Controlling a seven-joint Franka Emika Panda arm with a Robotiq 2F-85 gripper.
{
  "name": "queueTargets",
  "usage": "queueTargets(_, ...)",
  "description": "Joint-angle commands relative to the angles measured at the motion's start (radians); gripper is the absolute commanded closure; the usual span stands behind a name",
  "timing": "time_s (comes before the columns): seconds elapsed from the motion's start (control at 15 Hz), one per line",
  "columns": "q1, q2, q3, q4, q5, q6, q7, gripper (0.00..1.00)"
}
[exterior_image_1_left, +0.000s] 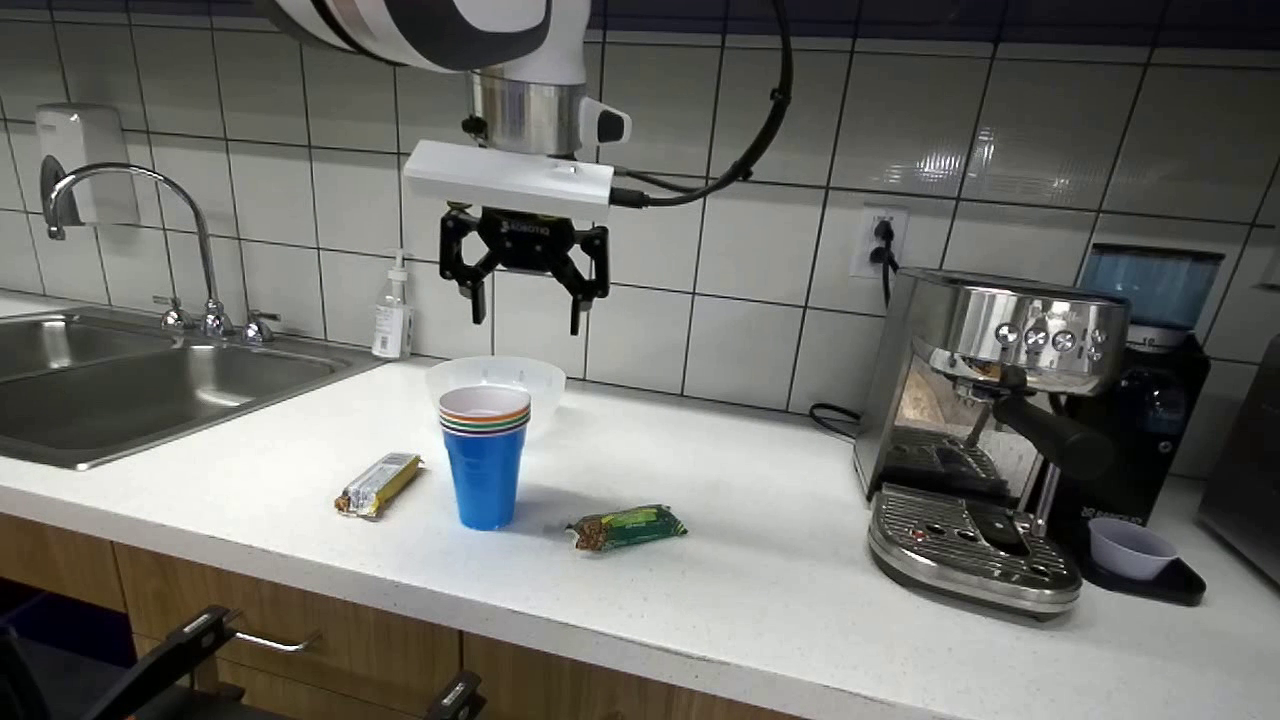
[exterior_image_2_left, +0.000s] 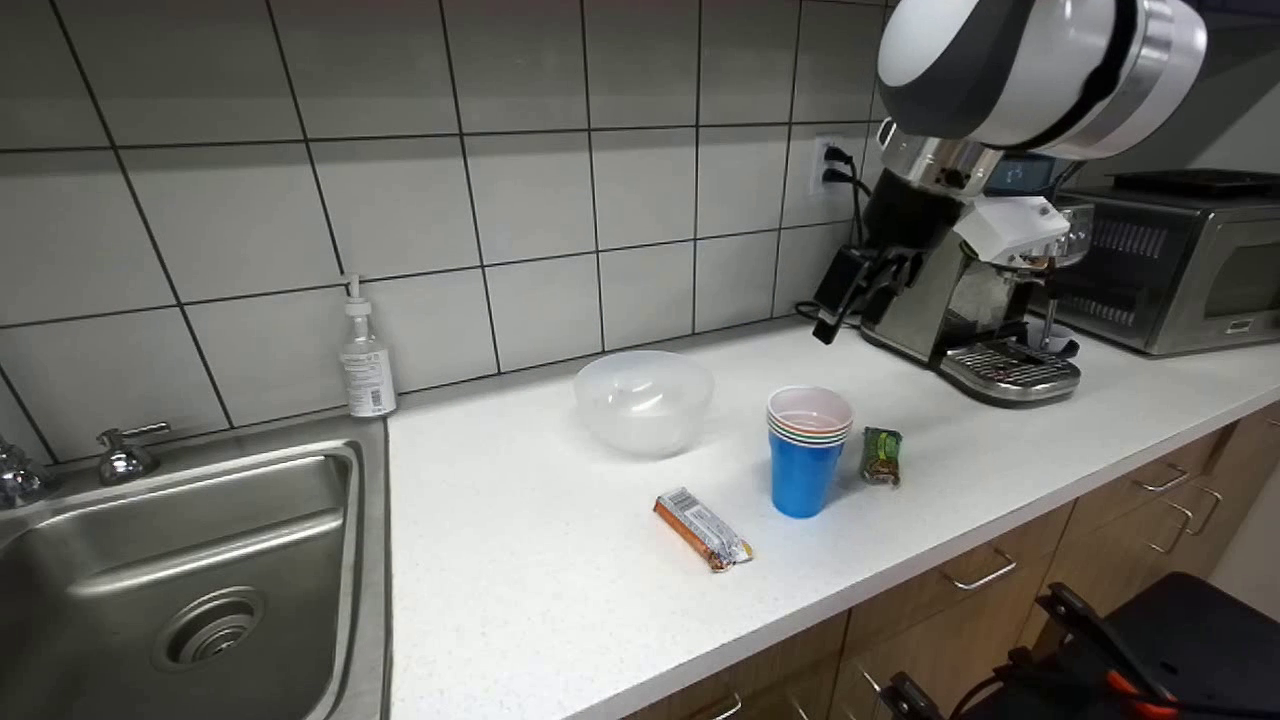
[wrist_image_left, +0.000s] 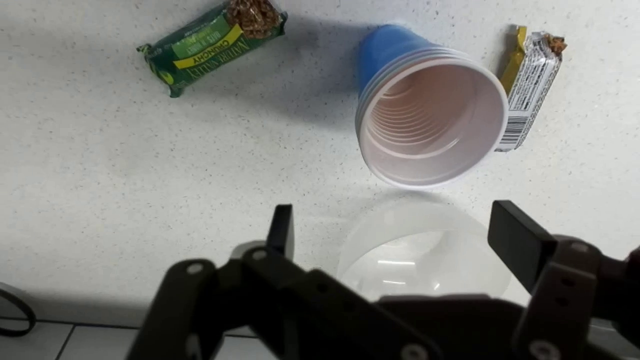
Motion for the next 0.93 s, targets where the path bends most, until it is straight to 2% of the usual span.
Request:
queueTargets(0.0, -0.027, -0.138, -0.021, -0.045, -0.087, -0.125, -0.004, 0.0)
queueTargets(0.27, -0.059, -0.214, -0.038, -0.035, -0.179, -0.287, -0.014, 0.0)
queueTargets(0.47, -0.073, -0.252, -0.046, -0.026, -0.227, -0.366, -0.023, 0.0)
queueTargets(0.67, -0.08, -0.267, -0.049, -0.023, -0.256, -0.408, -0.02, 0.0)
queueTargets(0.73, -0.061, -0.215, -0.051, -0.014, -0.229, -0.36, 0.001, 0.0)
queueTargets(0.87, -0.062, -0.221, -0.052, -0.014, -0.233, -0.372, 0.0, 0.0)
